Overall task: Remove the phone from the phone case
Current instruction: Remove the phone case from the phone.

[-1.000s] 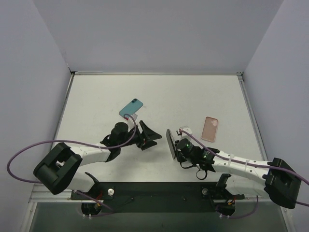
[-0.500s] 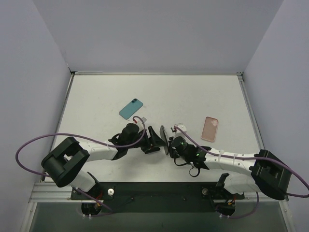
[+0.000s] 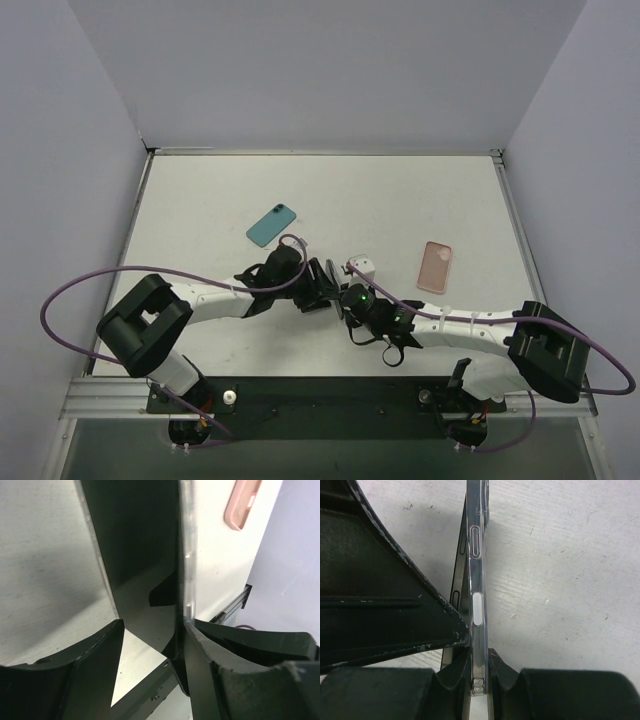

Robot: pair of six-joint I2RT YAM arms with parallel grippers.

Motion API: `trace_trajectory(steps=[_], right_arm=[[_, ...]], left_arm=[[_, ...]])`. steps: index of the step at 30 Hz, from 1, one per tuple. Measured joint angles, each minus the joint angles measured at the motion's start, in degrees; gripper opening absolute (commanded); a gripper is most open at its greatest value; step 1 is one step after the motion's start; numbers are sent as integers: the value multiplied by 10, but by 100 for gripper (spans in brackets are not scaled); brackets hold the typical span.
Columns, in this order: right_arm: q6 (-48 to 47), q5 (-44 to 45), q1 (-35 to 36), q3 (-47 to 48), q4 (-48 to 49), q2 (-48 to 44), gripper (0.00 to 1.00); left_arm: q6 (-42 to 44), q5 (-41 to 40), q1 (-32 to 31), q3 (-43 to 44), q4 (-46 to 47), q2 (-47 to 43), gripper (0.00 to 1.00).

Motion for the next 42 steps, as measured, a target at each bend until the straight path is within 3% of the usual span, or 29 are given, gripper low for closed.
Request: trace_trajectory(steps=[12, 23, 42], right_arm=[[5, 11, 7, 7, -18, 0, 0], [5, 30, 39, 21, -63, -4, 0], [53, 29, 41, 19, -75, -12, 0]], left_arm=[[1, -33, -15, 52, -106, 8, 54], [27, -156, -61, 209, -380, 28, 47], [16, -196, -88, 258, -430, 64, 36]])
